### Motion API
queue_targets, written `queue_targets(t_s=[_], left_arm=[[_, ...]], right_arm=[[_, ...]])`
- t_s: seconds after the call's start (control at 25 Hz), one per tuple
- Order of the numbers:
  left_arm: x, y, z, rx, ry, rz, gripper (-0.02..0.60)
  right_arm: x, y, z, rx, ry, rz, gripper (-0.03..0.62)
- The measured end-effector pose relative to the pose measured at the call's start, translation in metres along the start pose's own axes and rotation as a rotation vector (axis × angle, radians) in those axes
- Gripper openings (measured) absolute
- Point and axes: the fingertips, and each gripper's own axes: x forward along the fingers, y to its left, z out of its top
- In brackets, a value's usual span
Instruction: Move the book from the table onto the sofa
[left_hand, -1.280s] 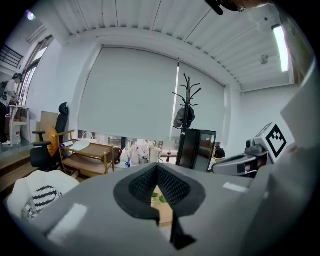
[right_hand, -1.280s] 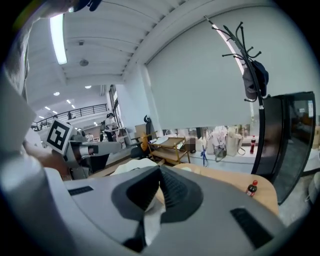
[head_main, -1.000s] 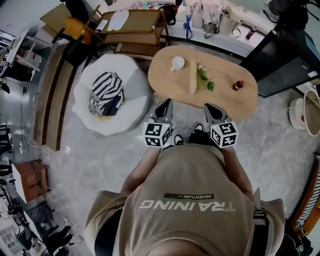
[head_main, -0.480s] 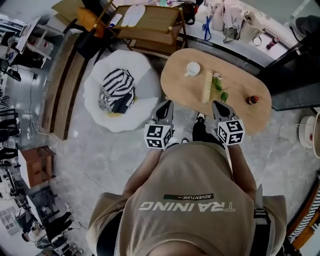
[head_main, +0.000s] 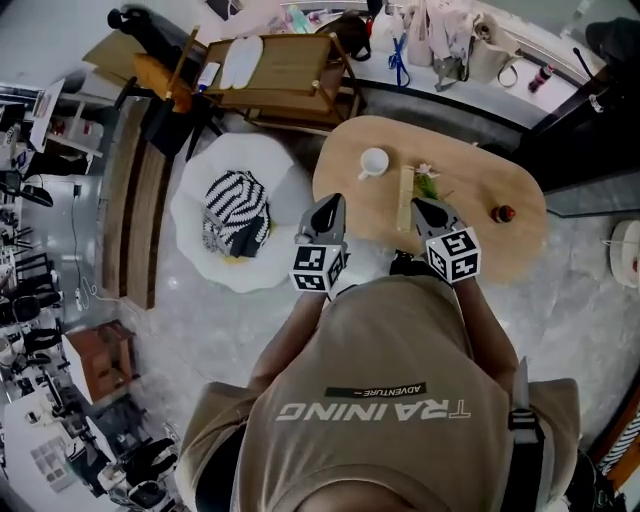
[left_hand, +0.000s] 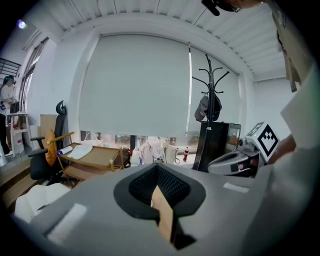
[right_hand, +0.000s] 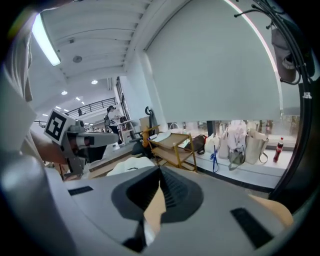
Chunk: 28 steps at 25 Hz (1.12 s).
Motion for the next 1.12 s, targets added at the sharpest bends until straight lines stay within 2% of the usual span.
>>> queue_targets(t_s=[0.24,0.44,0.76,0.92,1.12], left_arm=[[0.060,-0.007,0.022,0.014,0.023,-0.039,-0.009],[0.074,-0.011,0.014,-0.014,0.054,-0.060,-0.009],[0.065,0.010,-0.007,-0.039,0.080,-0.095,-0.009],[0.061,0.019,-0.024,-0.062,0.099,-0.101,-0.009],[0.057,0.011,-0.047,-0.081,0.151,-0.158,-0.009]], right_arm=[[0.026,-0.032,0.008,-0.009,0.041,0.049,0.005],[0.044,-0.037,-0.005,0.010,0.094,0.057,0.005],[0.056,-0.025,-0.033,0.081,0.168,-0.003,0.005],[0.067,-0.020,-0.059,0.076,0.242,-0.038,0.005],[0.083,-0.031,-0.102,0.180,0.322,-0.105,0.005]])
